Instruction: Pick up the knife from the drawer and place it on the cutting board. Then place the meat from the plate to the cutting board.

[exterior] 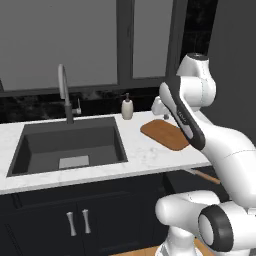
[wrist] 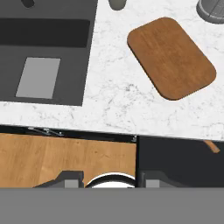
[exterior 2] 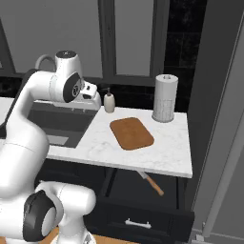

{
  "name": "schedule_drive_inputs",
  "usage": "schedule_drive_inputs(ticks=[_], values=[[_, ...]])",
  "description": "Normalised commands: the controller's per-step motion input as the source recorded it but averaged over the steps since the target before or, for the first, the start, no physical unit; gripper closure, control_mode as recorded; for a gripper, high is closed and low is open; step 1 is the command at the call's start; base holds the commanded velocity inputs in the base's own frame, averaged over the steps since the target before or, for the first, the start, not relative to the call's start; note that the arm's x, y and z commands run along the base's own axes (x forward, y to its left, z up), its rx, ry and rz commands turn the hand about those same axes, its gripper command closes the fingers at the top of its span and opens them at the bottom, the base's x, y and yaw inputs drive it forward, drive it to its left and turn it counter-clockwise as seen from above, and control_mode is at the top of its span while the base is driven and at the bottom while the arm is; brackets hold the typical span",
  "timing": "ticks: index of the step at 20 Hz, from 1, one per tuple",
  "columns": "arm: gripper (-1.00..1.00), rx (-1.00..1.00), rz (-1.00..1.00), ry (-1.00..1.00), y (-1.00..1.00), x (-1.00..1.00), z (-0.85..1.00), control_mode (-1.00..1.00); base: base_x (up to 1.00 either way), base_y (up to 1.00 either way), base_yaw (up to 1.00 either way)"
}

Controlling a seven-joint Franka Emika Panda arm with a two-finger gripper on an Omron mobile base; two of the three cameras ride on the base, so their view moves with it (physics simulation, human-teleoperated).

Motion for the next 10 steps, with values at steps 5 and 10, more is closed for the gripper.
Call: schedule_drive_inputs(ticks=[5, 10], values=[[-1.0, 0.01, -0.01, -0.05, -0.07, -0.23, 0.0, -1.0, 0.0, 0.0, 0.0], [-1.0, 0.0, -0.01, 0.01, 0.07, -0.08, -0.06, 1.0, 0.0, 0.15, -0.02]])
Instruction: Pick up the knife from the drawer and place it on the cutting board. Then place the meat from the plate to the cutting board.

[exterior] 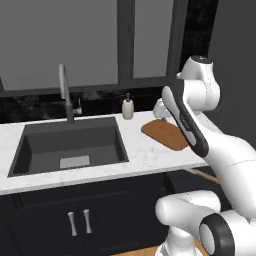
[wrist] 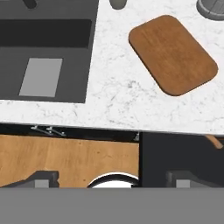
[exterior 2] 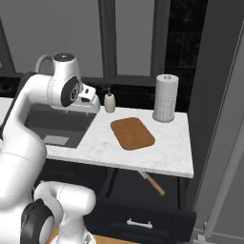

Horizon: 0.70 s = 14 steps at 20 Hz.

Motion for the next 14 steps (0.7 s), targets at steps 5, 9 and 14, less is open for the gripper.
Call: schedule_drive_inputs(ticks=[5, 9, 14], values=[[-1.0, 0.0, 0.0, 0.0, 0.0, 0.0, 0.0, 1.0, -0.06, 0.98, -0.24], [-1.0, 0.0, 0.0, 0.0, 0.0, 0.0, 0.0, 1.0, 0.0, 0.86, -0.64], [-1.0, 0.0, 0.0, 0.0, 0.0, 0.0, 0.0, 1.0, 0.0, 0.16, -0.99]])
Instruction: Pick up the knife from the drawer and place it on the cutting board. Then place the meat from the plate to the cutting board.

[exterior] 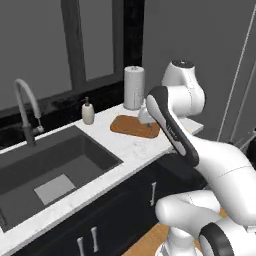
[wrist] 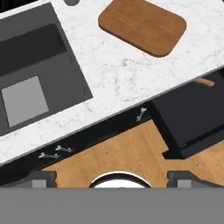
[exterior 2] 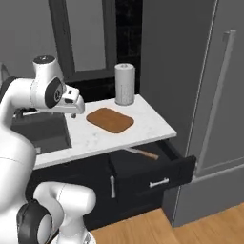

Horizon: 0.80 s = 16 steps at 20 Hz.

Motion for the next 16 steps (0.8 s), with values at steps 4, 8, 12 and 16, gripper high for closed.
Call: schedule_drive_inputs(ticks=[4, 8, 12, 16], values=[[-1.0, 0.0, 0.0, 0.0, 0.0, 0.0, 0.0, 1.0, -0.09, 0.19, -0.97], [-1.0, 0.0, 0.0, 0.0, 0.0, 0.0, 0.0, 1.0, -0.25, 0.6, -0.79], [-1.0, 0.0, 0.0, 0.0, 0.0, 0.0, 0.0, 1.0, 0.0, 0.63, -0.81], [-1.0, 0.0, 0.0, 0.0, 0.0, 0.0, 0.0, 1.0, 0.15, 0.8, -0.66]])
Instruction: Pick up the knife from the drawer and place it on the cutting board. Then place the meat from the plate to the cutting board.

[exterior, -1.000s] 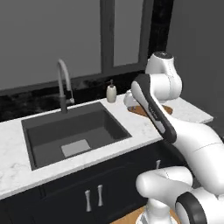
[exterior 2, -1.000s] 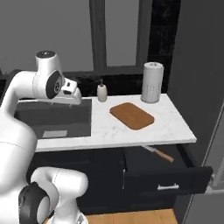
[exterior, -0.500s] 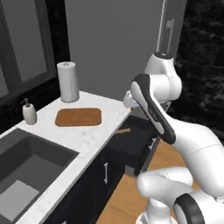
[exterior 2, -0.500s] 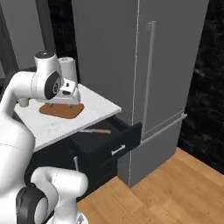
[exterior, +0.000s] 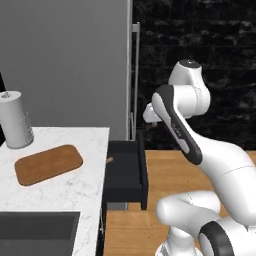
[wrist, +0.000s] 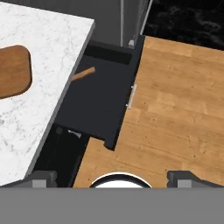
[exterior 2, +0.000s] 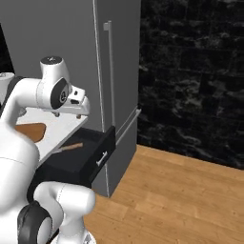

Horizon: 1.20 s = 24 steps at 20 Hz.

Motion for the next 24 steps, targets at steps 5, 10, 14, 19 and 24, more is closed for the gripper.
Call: schedule_drive_inputs(ticks=[5, 10, 14, 19, 24], values=[[-1.0, 0.0, 0.0, 0.0, 0.0, 0.0, 0.0, 1.0, 0.09, 0.22, -0.06], [-1.0, 0.0, 0.0, 0.0, 0.0, 0.0, 0.0, -1.0, 0.0, 0.0, 0.0], [-1.0, 0.0, 0.0, 0.0, 0.0, 0.0, 0.0, -1.0, 0.0, 0.0, 0.0], [-1.0, 0.0, -0.07, 0.03, -0.05, 0.44, -0.58, -1.0, 0.0, 0.0, 0.0], [-1.0, 0.01, -0.13, 0.23, 0.0, 0.85, -1.0, -1.0, 0.0, 0.0, 0.0]])
